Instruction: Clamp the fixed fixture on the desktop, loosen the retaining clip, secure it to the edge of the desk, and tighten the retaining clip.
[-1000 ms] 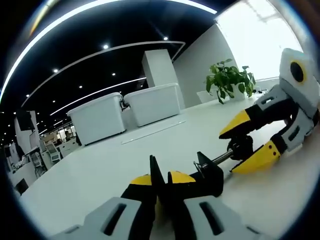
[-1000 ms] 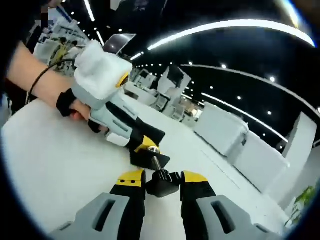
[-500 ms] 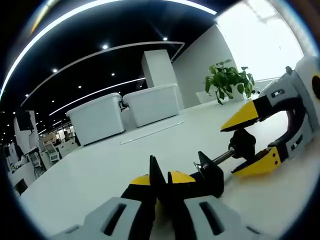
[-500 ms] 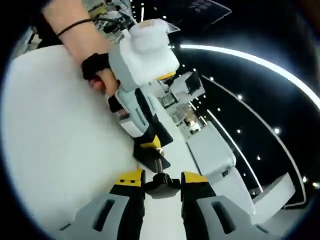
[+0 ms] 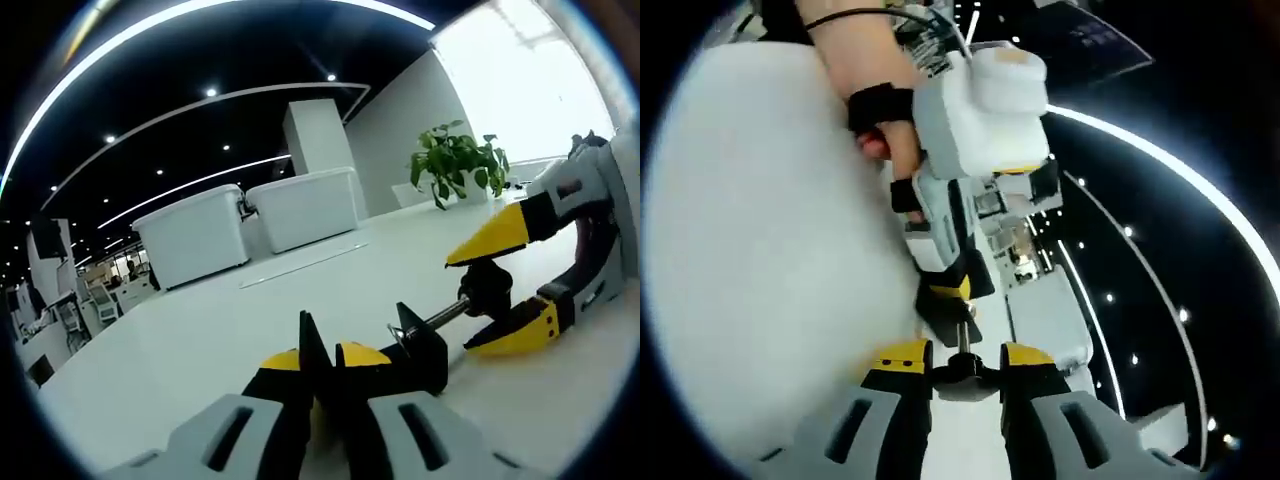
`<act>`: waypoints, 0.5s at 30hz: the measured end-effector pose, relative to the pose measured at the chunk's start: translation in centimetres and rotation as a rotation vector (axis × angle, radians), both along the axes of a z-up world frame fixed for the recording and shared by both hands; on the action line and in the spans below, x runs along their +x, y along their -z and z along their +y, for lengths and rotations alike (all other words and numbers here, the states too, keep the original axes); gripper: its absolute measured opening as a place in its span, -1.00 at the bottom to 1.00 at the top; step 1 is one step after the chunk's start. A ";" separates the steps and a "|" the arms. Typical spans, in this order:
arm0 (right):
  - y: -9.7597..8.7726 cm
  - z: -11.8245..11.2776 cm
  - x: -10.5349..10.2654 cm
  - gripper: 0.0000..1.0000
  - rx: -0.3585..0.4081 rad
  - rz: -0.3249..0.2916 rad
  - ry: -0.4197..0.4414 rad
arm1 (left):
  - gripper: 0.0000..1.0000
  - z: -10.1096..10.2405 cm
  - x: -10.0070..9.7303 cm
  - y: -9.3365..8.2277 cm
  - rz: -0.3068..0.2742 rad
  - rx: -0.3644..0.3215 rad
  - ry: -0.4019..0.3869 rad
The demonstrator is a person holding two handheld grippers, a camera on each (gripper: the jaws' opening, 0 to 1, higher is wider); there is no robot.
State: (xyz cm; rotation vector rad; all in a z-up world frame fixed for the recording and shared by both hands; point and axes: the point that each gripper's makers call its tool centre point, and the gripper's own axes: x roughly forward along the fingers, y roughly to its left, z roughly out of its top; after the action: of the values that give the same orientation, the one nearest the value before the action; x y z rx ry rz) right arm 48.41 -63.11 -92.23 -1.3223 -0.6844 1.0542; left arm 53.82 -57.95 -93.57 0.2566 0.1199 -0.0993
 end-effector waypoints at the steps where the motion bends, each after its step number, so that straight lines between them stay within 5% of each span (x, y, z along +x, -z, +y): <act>1: 0.6 0.1 -0.3 -0.62 -0.046 -0.036 -0.011 | -0.81 0.0 0.0 0.0 0.000 0.003 0.002; 2: 0.6 0.1 -0.2 -0.62 -0.066 -0.067 -0.002 | -0.81 0.0 0.0 0.0 -0.002 0.008 0.002; 10: 0.3 0.2 1.0 -0.61 -0.013 0.003 0.009 | -0.81 0.0 0.1 0.0 0.000 0.007 0.003; 15: -0.1 0.2 0.3 -0.59 0.085 0.235 -0.063 | -0.82 -0.1 0.1 0.1 0.002 0.011 0.007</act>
State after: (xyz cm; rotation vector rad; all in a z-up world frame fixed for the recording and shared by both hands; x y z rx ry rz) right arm 48.75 -62.95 -92.18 -1.0893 -0.5899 1.1967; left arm 53.91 -58.01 -93.63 0.2677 0.1217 -0.1059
